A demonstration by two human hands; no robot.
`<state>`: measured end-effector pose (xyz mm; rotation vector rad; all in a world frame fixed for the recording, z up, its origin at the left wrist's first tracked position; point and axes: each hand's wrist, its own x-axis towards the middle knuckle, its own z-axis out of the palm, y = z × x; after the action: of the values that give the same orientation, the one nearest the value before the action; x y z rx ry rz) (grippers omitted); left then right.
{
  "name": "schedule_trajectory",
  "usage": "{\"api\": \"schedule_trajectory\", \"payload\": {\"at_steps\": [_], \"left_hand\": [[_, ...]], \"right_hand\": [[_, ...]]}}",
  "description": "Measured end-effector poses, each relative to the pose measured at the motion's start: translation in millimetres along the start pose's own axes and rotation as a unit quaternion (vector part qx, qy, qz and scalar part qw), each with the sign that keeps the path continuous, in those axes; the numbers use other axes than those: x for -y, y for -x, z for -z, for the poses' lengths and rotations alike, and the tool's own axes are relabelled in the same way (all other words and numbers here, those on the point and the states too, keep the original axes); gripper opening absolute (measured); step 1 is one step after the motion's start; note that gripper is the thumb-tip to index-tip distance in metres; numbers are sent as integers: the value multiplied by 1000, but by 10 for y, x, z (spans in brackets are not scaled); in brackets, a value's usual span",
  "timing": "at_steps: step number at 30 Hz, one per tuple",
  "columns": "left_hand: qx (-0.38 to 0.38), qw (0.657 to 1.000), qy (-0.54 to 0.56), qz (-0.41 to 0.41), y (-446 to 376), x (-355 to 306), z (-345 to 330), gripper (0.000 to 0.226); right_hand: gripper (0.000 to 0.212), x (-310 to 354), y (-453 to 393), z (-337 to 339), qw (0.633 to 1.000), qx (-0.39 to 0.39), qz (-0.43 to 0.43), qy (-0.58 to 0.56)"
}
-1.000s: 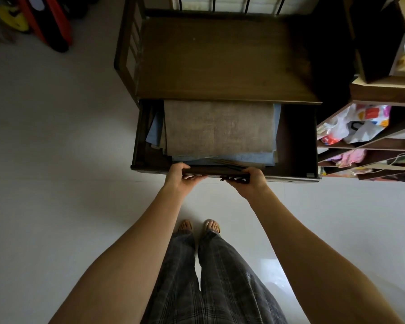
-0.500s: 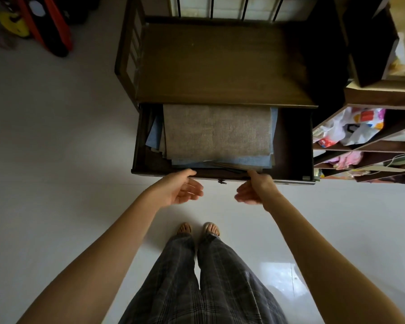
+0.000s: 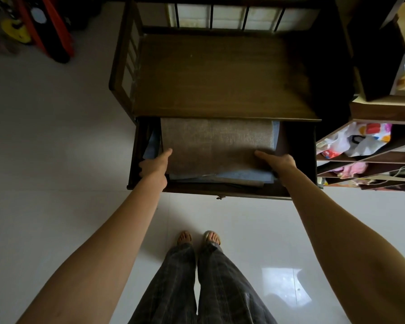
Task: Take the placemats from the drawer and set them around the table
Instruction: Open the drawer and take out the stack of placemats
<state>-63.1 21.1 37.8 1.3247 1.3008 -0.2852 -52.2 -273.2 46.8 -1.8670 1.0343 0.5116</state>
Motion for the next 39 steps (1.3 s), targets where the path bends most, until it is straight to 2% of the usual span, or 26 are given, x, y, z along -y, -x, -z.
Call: {"api": "schedule_trajectory", "payload": {"at_steps": [4,9,14,16,19,23,27,30,32,33,34,35,36,37,39], "left_hand": [[46,998,20,40,40,-31,-87,86],[25,999,10,22,88,36,-214,78],[30,998,41,44,185,-5,-182,81],[44,997,37,55,195,-25,-144,82],[109,988,79,76,292,-82,-29,68],[163,973,136,88,405,-79,95,55],[232,928,274,99,622,-88,55,45],[210,931,285,90,702,-95,54,22],[201,937,273,87,747,-137,80,20],[196,940,266,84,786,-164,92,23],[190,944,257,83,835,-190,99,25],[187,947,249,82,898,-220,101,23],[190,948,243,80,965,-248,100,20],[196,947,243,79,1025,-277,102,16],[209,943,249,77,1135,-329,114,12]], "right_hand": [[80,23,-26,65,998,25,-28,-58],[80,40,13,64,997,37,-24,-64],[83,2,31,-22,990,51,-29,-127],[85,9,37,6,982,83,-50,-160],[88,24,25,91,971,144,-71,-177],[46,136,87,218,964,162,-73,-199],[48,174,205,241,959,164,-73,-220],[56,174,304,232,968,152,-66,-186],[62,184,385,217,995,68,3,-76],[64,179,428,209,997,-14,73,35],[67,173,517,208,972,-93,171,134],[70,173,668,207,926,-153,290,189],[74,174,851,196,877,-168,402,205],[78,166,1023,168,832,-144,487,223],[90,105,1241,43,750,-97,561,338]]}}
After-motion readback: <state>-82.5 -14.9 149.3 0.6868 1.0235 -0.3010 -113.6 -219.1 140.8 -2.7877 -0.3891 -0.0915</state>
